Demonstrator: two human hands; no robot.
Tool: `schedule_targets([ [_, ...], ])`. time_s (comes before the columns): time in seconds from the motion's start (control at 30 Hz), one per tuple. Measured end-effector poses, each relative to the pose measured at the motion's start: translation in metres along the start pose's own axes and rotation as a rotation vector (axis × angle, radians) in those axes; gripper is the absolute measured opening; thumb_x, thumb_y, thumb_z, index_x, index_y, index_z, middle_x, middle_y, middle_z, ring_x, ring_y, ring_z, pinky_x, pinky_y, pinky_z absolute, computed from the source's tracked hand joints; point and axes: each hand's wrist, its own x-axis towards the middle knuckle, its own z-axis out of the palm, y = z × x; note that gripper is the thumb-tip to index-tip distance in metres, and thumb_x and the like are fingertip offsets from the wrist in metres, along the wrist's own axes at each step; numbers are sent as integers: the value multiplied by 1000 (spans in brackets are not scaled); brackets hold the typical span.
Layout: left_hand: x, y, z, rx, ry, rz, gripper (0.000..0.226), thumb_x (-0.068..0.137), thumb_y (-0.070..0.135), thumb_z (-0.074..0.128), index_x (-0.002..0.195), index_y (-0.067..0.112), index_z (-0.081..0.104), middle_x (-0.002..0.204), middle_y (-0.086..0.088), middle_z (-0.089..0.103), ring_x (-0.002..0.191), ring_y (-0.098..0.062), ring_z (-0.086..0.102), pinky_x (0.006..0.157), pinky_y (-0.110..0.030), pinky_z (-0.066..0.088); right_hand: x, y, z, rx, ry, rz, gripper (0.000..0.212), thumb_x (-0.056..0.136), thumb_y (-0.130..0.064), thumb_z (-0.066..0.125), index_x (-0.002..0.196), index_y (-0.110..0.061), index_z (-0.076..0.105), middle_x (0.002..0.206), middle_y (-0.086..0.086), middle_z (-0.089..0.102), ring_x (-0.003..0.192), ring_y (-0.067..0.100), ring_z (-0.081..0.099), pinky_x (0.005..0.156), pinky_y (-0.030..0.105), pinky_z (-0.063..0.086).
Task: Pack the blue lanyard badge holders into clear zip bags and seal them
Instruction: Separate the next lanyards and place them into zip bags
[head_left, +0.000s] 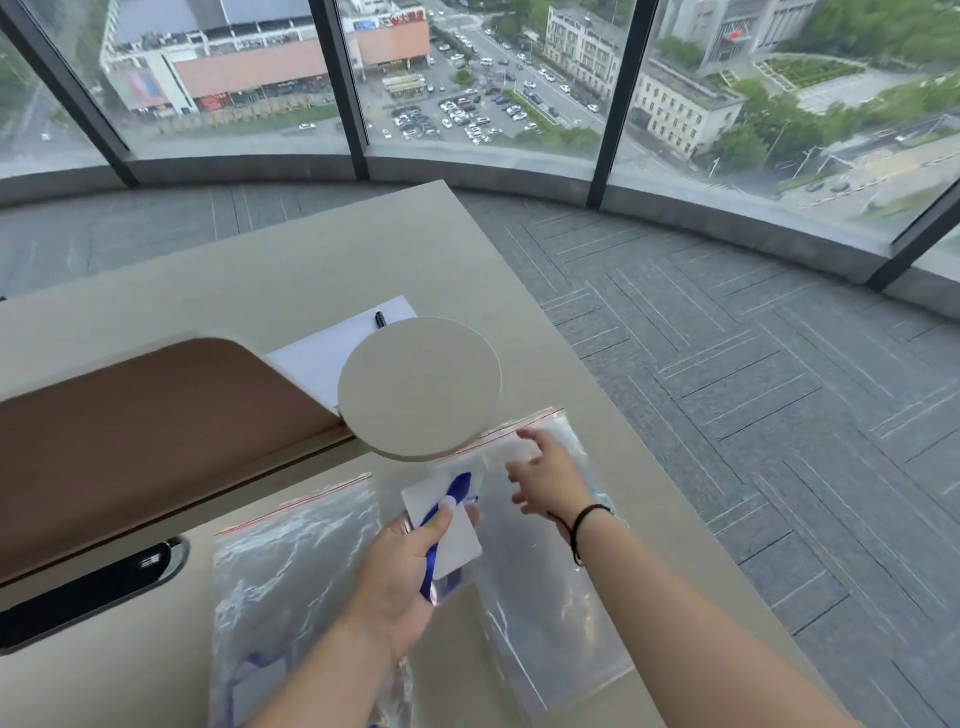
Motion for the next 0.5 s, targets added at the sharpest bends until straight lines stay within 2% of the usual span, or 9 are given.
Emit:
schedule_targets([
  [0.1,7,-8,-3,120,51,12,21,95,21,65,115,19,71,105,-8,78,105,-28,67,79,-37,49,24,-6,-3,-352,54,-160,53,91,-24,56,139,-39,40,74,-3,58,72,19,61,72,31,50],
  [0.17,10,-12,-6,202,53,28,20,95,26,65,112,22,75,105,-6,78,106,-25,67,79,-34,51,32,-10,-3,-519,40,-194,47,91,-27,56,135,-38,45,78,-6,58,77,20,60,72,28,45],
  [0.23,12,-13,-8,279,30,51,19,95,31,65,109,28,78,114,-8,75,113,-27,65,87,-38,54,37,-13,-4,-634,62,-200,32,91,-27,56,122,-33,56,80,-7,57,75,20,59,67,26,41],
  [0.3,16,-15,-11,327,81,71,17,95,30,65,104,24,78,109,-11,75,112,-33,66,90,-42,54,39,-11,-4,-661,107,-217,20,90,-26,55,108,-29,61,83,-5,64,77,21,62,64,26,42],
  [0.4,17,-17,-8,395,144,114,15,95,29,66,97,18,76,90,-10,73,93,-31,67,75,-36,51,37,-6,-6,-595,140,-270,7,89,-31,60,93,-26,62,91,-3,69,85,20,64,67,26,46],
  [0.5,14,-14,-5,437,145,135,15,96,26,65,91,16,76,80,-5,69,79,-23,62,69,-32,48,29,-2,-9,-486,146,-281,25,86,-42,65,78,-19,61,80,-6,67,77,16,62,61,25,44],
])
